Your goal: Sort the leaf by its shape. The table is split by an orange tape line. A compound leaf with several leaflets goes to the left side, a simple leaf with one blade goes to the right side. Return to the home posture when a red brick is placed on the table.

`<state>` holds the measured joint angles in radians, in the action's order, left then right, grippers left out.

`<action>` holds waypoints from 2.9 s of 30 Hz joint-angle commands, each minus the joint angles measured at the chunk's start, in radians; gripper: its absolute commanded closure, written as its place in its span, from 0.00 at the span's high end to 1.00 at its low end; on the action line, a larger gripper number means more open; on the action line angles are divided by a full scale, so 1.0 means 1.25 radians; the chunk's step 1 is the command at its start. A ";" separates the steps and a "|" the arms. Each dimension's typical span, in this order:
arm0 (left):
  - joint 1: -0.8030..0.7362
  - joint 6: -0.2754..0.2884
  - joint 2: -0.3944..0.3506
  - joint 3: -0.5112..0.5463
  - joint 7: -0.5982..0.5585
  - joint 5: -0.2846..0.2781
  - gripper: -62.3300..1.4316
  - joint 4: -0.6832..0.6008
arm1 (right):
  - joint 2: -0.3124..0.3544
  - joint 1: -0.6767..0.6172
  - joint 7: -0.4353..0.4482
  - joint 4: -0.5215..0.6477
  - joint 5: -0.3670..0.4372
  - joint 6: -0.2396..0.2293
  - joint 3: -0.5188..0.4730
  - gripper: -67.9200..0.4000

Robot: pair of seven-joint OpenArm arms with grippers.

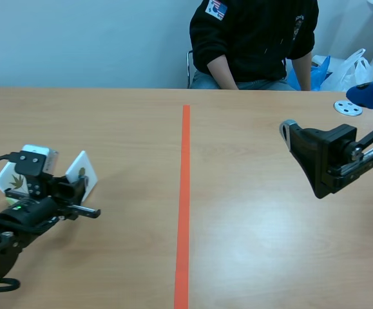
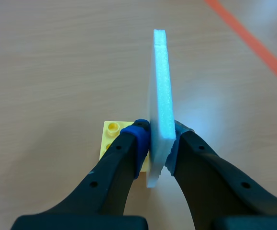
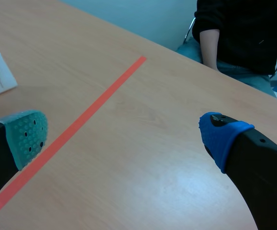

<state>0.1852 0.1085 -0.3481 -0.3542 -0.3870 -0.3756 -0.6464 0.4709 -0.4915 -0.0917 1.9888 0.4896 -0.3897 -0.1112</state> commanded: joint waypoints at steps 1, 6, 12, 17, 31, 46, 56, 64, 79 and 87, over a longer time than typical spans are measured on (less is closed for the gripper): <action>-0.006 0.004 -0.018 0.009 -0.012 -0.003 0.11 -0.022 | 0.000 0.011 0.009 0.002 0.009 0.000 -0.009 1.00; -0.044 0.001 -0.056 0.057 -0.012 -0.005 0.11 -0.031 | 0.000 0.015 0.009 0.002 0.009 0.000 -0.009 1.00; -0.069 -0.017 -0.067 0.085 -0.013 -0.005 0.11 -0.032 | 0.000 0.023 0.007 0.002 0.009 -0.001 -0.009 1.00; -0.071 -0.036 -0.067 0.088 -0.013 -0.005 0.11 -0.032 | 0.000 0.023 0.007 0.002 0.009 -0.001 -0.009 1.00; -0.073 -0.006 -0.067 0.086 -0.010 -0.005 0.82 -0.050 | 0.000 0.023 0.007 0.002 0.009 -0.001 -0.009 1.00; -0.212 -0.009 -0.093 0.115 0.029 0.005 0.82 -0.345 | 0.000 0.023 0.007 0.002 0.009 -0.001 -0.009 1.00; -0.384 -0.006 -0.133 0.301 0.080 0.002 0.82 -0.674 | 0.000 0.023 0.007 0.002 0.009 -0.001 -0.009 1.00; -0.542 0.072 -0.136 0.360 0.080 -0.005 0.82 -0.933 | 0.000 0.023 0.007 0.002 0.009 -0.001 -0.009 1.00; -0.580 0.140 -0.134 0.360 0.095 -0.005 0.82 -0.988 | 0.000 0.023 0.007 0.002 0.009 -0.001 -0.009 1.00; -0.580 0.140 -0.134 0.360 0.095 -0.005 0.82 -0.987 | 0.000 0.023 0.007 0.002 0.009 -0.001 -0.009 1.00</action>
<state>-0.5484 0.2886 -0.5182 0.1001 -0.2546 -0.3748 -1.8778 0.4709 -0.4747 -0.0952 1.9884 0.4896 -0.3901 -0.1112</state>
